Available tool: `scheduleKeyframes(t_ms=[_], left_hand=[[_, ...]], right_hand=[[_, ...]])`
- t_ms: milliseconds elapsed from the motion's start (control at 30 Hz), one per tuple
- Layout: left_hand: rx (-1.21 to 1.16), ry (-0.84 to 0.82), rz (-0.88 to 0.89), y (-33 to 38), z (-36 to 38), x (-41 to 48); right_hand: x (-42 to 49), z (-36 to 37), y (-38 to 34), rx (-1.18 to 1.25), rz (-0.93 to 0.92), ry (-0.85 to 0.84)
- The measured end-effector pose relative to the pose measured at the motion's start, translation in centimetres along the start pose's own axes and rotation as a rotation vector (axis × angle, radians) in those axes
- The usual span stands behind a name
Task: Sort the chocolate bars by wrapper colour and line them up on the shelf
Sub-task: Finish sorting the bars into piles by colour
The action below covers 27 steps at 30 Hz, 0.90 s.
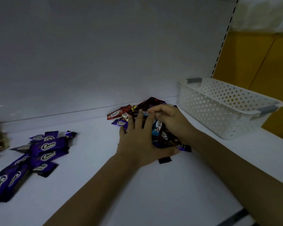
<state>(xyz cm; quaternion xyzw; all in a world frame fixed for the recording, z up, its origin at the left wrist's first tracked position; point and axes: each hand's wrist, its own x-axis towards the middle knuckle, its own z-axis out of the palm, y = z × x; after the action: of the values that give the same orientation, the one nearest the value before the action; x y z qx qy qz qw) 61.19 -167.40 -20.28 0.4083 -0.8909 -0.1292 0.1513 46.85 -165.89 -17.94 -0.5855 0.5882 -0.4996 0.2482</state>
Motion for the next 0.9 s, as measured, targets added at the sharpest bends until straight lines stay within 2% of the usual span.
scheduleKeyframes(t_ms=[67,167,267,333,367,533,633,767,900], left_hand=[[-0.016,0.057,0.016,-0.5,-0.1,0.1],[0.004,0.126,0.052,-0.9,0.0,0.0],[0.013,0.11,0.031,-0.8,0.0,0.0],[0.052,0.132,0.014,-0.8,0.0,-0.1],[0.074,0.153,0.01,-0.8,0.0,-0.1],[0.084,0.198,0.036,-0.5,0.0,-0.2],[0.079,0.23,0.085,-0.6,-0.4,-0.2],[0.153,0.272,0.174,-0.9,-0.9,0.1],[0.081,0.389,0.139,-1.2,-1.0,0.0]], right_hand=[[0.0,0.1,-0.1,0.023,-0.003,-0.031],[0.2,-0.4,-0.2,-0.035,-0.041,0.09],[0.5,-1.8,0.6,-0.352,-0.054,0.191],[0.3,-1.8,1.2,-0.581,-0.005,0.12],[0.2,-1.5,1.4,-0.607,-0.002,0.088],[-0.3,-0.3,1.0,-0.445,-0.174,0.049],[-0.1,-0.3,1.0,-0.365,-0.149,0.055],[0.3,-0.4,1.3,-0.303,-0.108,0.144],[0.4,-0.7,1.6,-0.332,-0.07,0.211]])
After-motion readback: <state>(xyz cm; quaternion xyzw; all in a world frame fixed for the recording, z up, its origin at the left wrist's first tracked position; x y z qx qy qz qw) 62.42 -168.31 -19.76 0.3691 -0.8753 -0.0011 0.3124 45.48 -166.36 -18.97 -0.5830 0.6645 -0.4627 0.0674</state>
